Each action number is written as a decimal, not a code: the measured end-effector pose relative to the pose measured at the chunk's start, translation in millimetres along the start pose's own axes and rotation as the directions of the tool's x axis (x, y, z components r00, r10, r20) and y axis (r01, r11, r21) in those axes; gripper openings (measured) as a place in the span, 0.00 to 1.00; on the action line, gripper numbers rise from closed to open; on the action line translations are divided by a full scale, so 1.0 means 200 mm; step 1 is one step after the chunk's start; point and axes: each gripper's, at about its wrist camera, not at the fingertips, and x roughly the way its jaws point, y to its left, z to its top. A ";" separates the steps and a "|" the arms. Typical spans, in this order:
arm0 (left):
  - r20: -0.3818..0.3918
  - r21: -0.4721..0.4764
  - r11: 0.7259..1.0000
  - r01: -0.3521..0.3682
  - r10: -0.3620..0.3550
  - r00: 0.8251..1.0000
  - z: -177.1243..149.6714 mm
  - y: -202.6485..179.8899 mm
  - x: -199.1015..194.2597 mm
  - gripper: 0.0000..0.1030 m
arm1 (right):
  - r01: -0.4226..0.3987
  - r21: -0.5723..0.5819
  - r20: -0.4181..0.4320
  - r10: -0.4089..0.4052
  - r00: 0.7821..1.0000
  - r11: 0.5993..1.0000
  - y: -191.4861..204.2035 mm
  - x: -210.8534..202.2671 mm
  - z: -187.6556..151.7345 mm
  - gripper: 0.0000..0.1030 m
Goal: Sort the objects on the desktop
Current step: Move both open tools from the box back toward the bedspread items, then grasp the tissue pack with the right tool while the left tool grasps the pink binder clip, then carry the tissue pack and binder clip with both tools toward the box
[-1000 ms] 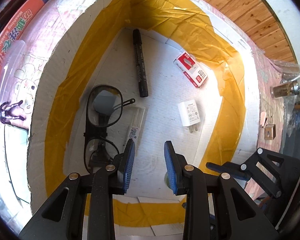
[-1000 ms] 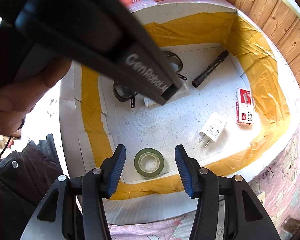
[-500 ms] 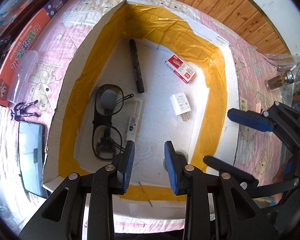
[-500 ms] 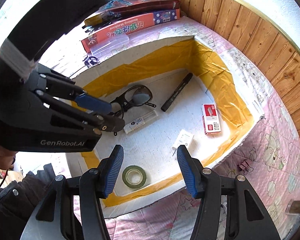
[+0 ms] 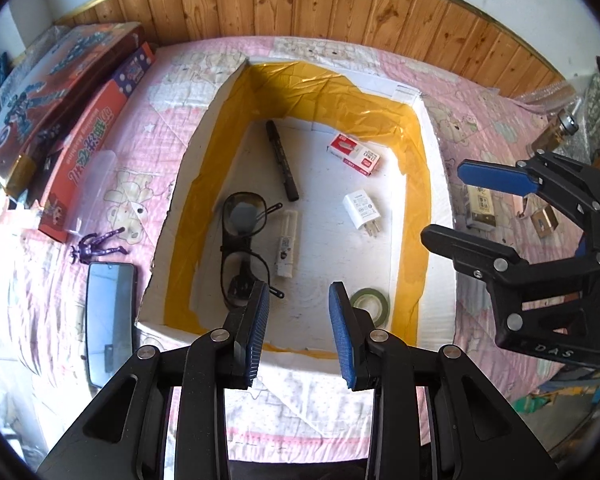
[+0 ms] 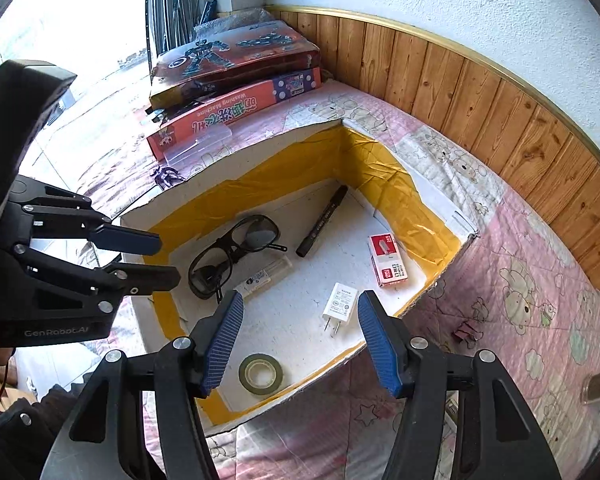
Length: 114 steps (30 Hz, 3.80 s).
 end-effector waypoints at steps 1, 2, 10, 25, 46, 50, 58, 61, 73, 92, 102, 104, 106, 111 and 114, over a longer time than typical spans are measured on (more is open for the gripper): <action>0.024 0.022 1.000 -0.009 0.008 1.000 -0.02 -0.02 -0.03 0.31 | 0.002 0.000 0.004 -0.002 1.000 1.000 0.01 -0.01 -0.01 0.59; 0.051 0.045 0.999 -0.022 0.019 0.999 -0.04 -0.04 -0.06 0.31 | 0.004 0.000 0.011 -0.004 1.000 1.000 0.01 -0.01 -0.02 0.59; 0.190 0.178 0.983 -0.050 0.015 0.982 -0.18 -0.24 -0.23 0.32 | 0.012 0.000 0.084 -0.012 0.996 1.000 0.06 -0.09 -0.08 0.60; 0.176 0.295 0.953 0.077 -0.133 0.975 -0.23 -0.66 -0.17 0.35 | 0.022 0.345 0.265 -0.120 0.957 0.938 -0.27 -0.27 -0.61 0.60; -0.052 0.120 0.982 0.146 -0.141 0.989 0.49 -1.13 0.63 0.42 | 0.300 0.555 -0.064 -0.319 0.946 0.776 -1.06 0.40 -0.87 0.51; -0.118 0.067 0.991 0.112 -0.104 0.988 0.59 -1.15 0.90 0.42 | 0.252 0.602 -0.045 -0.282 0.958 0.758 -1.12 0.28 -1.01 0.51; -0.086 0.057 0.998 0.005 0.000 0.996 0.71 -1.17 1.21 0.47 | 0.184 0.666 0.013 -0.258 0.966 0.723 -1.06 0.11 -1.26 0.51; -0.058 0.077 0.997 -0.002 0.007 0.998 0.73 -1.20 1.22 0.45 | 0.187 0.649 0.024 -0.265 0.964 0.737 -1.05 0.11 -1.27 0.51; 0.001 0.121 0.992 0.035 -0.035 0.999 0.66 -1.23 1.09 0.19 | 0.084 0.673 0.080 -0.185 0.979 0.735 -1.06 0.07 -1.31 0.51; 0.161 0.263 0.954 0.146 -0.192 0.968 0.08 -1.24 0.38 0.19 | 0.122 0.643 0.085 -0.230 0.970 0.756 -0.64 -0.19 -1.39 0.51; 0.212 0.248 0.947 0.204 -0.259 0.942 -0.18 -1.02 0.12 0.19 | 0.175 0.571 0.095 -0.277 0.956 0.802 -0.38 -0.31 -1.28 0.51; 0.220 0.234 0.948 0.216 -0.268 0.938 -0.23 -0.97 0.09 0.19 | 0.182 0.557 0.097 -0.281 0.955 0.810 -0.33 -0.33 -1.26 0.51; 0.225 0.222 0.947 0.233 -0.282 0.933 -0.27 -0.92 0.06 0.19 | 0.192 0.541 0.096 -0.287 0.953 0.819 -0.28 -0.34 -1.23 0.51; 0.247 0.207 0.943 0.263 -0.310 0.918 -0.35 -0.82 -0.03 0.19 | 0.202 0.510 0.103 -0.292 0.951 0.836 -0.16 -0.36 -1.17 0.51; 0.259 0.196 0.940 0.280 -0.325 0.910 -0.38 -0.76 -0.07 0.19 | 0.208 0.489 0.112 -0.297 0.948 0.847 -0.09 -0.38 -1.13 0.51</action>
